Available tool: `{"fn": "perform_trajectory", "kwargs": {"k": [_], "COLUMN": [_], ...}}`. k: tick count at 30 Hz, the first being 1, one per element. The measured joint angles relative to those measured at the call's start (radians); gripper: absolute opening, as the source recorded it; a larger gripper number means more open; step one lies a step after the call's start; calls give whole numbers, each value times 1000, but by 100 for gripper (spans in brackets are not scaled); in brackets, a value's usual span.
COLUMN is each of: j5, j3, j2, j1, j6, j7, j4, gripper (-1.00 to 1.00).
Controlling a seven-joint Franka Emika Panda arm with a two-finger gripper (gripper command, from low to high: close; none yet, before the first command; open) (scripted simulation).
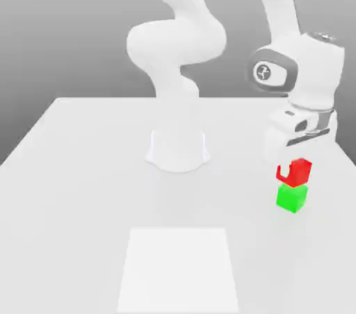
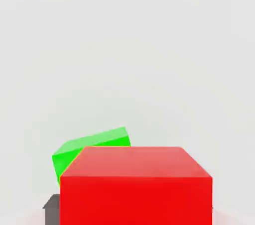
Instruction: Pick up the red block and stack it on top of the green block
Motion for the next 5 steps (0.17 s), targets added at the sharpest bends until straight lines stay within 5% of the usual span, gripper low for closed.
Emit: {"fn": "perform_trajectory", "kwargs": {"k": [3,4,5], "j5": [-22,-17,-17], "j3": [-4,-1,-1], "j2": [55,69,69], "j1": [-2,-1,1], "j6": [64,81,81], "j7": [15,12,12], "j4": [-2,-3,-3], "gripper": [-100,100,100]}}
